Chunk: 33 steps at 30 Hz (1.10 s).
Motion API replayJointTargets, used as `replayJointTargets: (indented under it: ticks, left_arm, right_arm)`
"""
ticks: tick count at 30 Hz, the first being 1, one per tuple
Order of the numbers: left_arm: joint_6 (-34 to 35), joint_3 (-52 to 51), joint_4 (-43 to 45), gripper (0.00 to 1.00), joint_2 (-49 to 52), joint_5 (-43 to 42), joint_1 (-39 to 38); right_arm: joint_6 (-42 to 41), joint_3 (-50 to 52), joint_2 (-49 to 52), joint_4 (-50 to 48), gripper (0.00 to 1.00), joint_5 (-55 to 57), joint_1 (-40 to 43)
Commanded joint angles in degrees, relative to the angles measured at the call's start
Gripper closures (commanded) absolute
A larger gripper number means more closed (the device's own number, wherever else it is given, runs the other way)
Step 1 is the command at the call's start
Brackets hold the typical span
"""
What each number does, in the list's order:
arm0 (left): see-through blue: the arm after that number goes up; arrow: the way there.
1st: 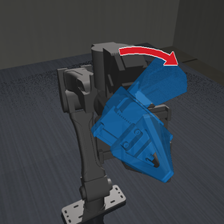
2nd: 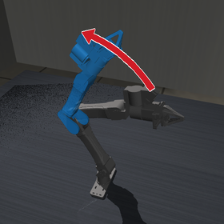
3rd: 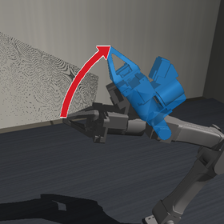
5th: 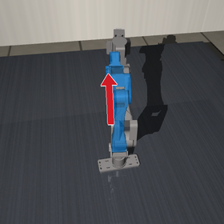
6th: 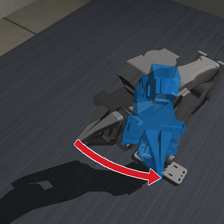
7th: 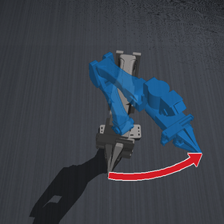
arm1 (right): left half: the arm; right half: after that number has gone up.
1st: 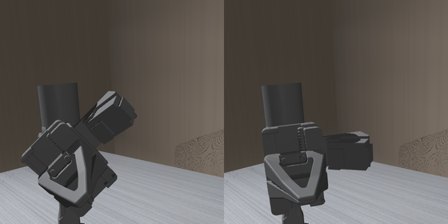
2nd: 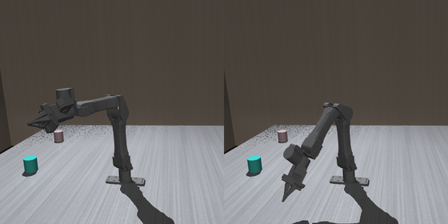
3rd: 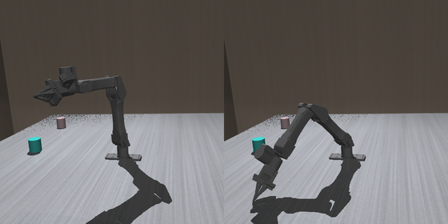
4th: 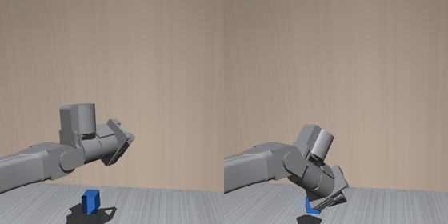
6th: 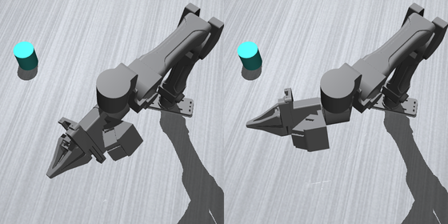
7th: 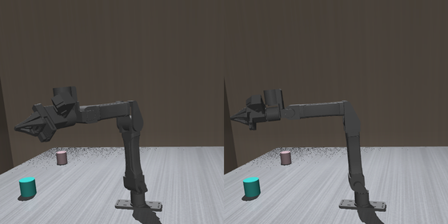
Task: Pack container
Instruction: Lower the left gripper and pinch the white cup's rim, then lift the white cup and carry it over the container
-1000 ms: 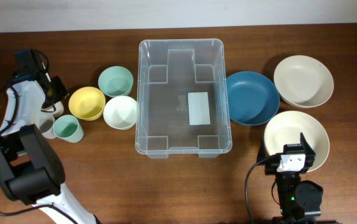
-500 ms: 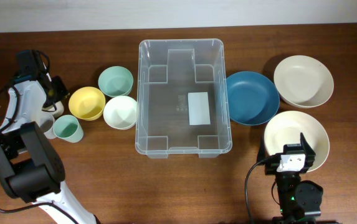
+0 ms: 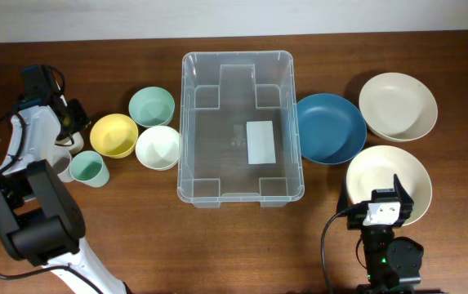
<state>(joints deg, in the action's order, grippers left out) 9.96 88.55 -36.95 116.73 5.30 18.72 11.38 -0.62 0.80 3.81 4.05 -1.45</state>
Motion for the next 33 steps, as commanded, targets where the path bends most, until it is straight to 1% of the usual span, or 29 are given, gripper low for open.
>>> replayJointTargets:
  ticks: [1,10,15,20,24,28,33]
  left_arm:
    - [-0.15,0.46,0.35,0.71,0.7,-0.55,0.09]
    - [-0.15,0.46,0.33,0.84,0.7,-0.39,0.09]
    - [-0.15,0.46,0.39,0.89,0.7,-0.28,0.09]
    - [-0.15,0.46,1.62,0.99,0.7,2.67,0.09]
    - [-0.17,1.55,2.25,0.99,0.68,6.71,0.09]
    - [-0.15,4.87,1.07,1.0,0.68,6.27,-0.04]
    - [-0.15,14.53,-4.74,0.99,0.63,4.74,-1.95]
  right_arm:
    - [0.2,0.31,-0.33,0.31,0.01,0.94,0.39]
    - [0.22,0.31,-0.33,0.31,0.01,0.92,0.39]
    - [0.22,0.31,-0.33,0.31,0.01,0.92,0.39]
    - [0.22,0.31,-0.33,0.28,0.01,0.92,0.39]
    - [0.2,0.31,-0.33,0.31,0.01,0.92,0.39]
    - [0.22,0.31,-0.33,0.31,0.01,0.92,0.39]
    - [0.22,0.31,-0.33,0.28,0.01,0.92,0.39]
